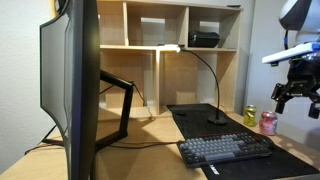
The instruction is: Press a button on the keyboard
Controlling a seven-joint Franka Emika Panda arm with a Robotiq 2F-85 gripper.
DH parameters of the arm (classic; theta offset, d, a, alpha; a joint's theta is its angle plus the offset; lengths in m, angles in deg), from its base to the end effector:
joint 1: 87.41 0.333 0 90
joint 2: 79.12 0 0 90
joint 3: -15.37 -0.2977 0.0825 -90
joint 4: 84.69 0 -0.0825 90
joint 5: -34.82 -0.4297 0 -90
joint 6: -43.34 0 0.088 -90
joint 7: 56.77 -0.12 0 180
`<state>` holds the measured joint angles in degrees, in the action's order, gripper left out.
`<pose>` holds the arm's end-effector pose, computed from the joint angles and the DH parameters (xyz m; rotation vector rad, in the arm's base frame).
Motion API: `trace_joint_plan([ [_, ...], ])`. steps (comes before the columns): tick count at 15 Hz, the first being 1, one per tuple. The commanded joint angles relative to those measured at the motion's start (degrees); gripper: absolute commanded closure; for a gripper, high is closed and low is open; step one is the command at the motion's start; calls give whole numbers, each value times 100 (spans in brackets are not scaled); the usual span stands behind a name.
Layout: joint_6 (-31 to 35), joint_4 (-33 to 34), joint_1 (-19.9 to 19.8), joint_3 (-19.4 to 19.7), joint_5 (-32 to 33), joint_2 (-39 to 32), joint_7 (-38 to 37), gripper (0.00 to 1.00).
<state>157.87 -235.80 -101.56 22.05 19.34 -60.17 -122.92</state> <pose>0.3864 -0.1212 0.2750 -2.0024 2.1839 0.5838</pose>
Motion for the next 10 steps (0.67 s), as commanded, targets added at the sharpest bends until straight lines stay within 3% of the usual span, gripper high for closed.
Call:
trace_joint_plan([
  [1, 535, -127, 110, -9, -370, -631, -124, 0],
  [4, 870, -215, 281, -89, -747, -989, -595, 0],
  [5, 604, -115, 218, 14, -488, -849, -378, 0],
  [10, 682, -140, 330, -11, -645, -1013, -699, 0],
])
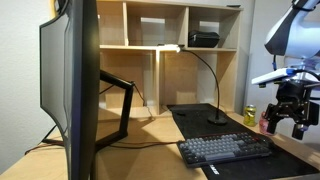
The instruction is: Press a button on the keyboard
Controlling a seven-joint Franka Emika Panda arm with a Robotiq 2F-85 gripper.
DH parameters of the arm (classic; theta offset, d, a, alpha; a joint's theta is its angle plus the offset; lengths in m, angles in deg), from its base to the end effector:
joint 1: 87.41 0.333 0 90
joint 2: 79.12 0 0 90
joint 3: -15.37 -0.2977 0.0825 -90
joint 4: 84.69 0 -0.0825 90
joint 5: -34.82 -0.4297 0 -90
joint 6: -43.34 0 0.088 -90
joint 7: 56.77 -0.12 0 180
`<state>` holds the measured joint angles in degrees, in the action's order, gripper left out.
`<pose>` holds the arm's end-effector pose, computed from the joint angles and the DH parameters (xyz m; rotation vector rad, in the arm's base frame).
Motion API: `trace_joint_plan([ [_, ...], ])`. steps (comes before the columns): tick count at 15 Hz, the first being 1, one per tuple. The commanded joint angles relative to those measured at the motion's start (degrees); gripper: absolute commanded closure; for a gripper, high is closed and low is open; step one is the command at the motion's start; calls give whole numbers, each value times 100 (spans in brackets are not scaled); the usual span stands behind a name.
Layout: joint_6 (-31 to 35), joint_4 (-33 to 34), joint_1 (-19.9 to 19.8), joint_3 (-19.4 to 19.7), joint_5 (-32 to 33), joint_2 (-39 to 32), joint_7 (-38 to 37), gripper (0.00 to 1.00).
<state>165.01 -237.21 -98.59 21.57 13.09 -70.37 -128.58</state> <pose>0.3851 -0.0960 0.2000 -1.8262 2.3408 0.7206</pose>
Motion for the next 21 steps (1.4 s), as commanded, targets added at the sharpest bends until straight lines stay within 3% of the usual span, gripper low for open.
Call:
trace_joint_plan([
  [1, 71, -25, 31, 23, -27, 22, -258, 0],
  [7, -43, -12, 26, 9, -28, 31, -1049, 0],
  [9, -99, 0, 103, 99, -509, 24, -656, 0],
  [10, -21, 10, 59, 46, -177, 1, -893, 0],
  [20, -25, 10, 98, 55, -362, 0, -820, 0],
  [21, -50, 96, 88, 33, -203, -291, -958, 0],
])
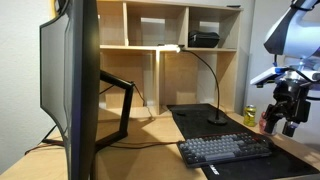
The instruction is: Press a button on the keyboard
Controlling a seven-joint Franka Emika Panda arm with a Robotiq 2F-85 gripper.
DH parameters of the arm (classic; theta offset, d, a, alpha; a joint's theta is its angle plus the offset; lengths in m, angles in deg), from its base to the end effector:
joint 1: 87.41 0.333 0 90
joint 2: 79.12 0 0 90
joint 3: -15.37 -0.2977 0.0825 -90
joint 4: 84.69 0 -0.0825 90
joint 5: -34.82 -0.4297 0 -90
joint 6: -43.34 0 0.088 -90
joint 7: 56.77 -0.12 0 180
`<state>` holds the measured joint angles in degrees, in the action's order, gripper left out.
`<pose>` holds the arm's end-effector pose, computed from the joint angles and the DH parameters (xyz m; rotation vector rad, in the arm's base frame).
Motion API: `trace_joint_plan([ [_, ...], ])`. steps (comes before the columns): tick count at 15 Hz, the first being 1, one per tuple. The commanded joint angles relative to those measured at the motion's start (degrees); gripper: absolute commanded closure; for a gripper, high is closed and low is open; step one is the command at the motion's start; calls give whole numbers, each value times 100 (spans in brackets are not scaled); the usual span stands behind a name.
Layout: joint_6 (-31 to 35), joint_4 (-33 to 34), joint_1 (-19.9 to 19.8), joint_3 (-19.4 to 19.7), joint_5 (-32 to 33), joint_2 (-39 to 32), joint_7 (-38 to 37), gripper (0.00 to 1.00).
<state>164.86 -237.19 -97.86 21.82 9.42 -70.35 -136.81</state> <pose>0.3879 -0.0897 0.2011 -1.6001 2.4825 0.7651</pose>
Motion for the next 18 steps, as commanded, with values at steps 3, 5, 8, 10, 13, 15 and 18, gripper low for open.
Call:
trace_joint_plan([
  [3, -725, 556, 26, 163, 109, -892, 787, 0],
  [5, -927, 729, 24, 166, 198, -1089, 911, 0],
  [8, -786, 618, 64, 167, 155, -1016, 708, 0],
  [10, -823, 740, 70, 185, 153, -1184, 710, 0],
  [13, -855, 788, 71, 195, 153, -1236, 710, 0],
  [15, -522, 689, 103, 193, 229, -1136, 366, 0],
  [18, 355, 524, 150, 168, 254, -1026, 60, 0],
])
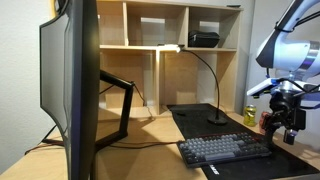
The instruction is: Press a button on the keyboard
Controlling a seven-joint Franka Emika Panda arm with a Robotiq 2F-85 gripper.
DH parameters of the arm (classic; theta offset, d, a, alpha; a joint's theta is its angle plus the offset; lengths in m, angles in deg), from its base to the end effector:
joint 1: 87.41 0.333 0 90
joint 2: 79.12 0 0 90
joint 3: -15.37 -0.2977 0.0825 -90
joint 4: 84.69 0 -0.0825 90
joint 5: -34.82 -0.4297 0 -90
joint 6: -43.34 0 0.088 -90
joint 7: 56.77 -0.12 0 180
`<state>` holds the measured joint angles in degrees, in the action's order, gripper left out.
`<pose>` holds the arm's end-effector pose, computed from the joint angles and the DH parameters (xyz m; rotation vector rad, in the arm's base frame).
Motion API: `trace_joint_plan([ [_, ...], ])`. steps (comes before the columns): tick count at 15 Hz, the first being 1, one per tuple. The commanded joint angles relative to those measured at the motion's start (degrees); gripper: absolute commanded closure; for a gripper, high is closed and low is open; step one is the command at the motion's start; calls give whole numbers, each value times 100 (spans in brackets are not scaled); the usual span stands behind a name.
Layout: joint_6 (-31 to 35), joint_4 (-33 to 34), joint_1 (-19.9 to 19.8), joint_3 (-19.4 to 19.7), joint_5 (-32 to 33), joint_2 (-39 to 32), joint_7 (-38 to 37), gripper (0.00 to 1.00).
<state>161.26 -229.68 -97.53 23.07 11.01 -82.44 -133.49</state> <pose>0.4032 -0.1034 0.1580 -1.6846 2.4795 0.9251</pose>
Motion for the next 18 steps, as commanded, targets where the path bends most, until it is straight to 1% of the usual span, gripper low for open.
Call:
trace_joint_plan([
  [1, 818, -225, 128, 41, 114, 162, -380, 0],
  [3, 1123, -273, 157, 32, 121, 159, -542, 0],
  [4, 1175, -301, 163, 22, -70, 159, -612, 0],
  [5, 1071, -265, 151, 6, -354, 121, -360, 0],
  [6, 922, -98, 150, 40, -66, 6, -501, 0],
  [8, 922, -107, 164, 36, -192, 6, -492, 0],
  [9, 725, -93, 172, 76, 200, 19, -1021, 0],
  [10, 815, -133, 184, 78, 284, 50, -1310, 0],
  [11, 737, -115, 175, 69, 261, 41, -1401, 0],
  [16, 1048, -175, 167, 28, -161, 62, -1316, 0],
  [17, 825, -132, 156, 27, -277, 40, -1251, 0],
  [18, 889, -105, 166, 44, -56, 2, -1364, 0],
])
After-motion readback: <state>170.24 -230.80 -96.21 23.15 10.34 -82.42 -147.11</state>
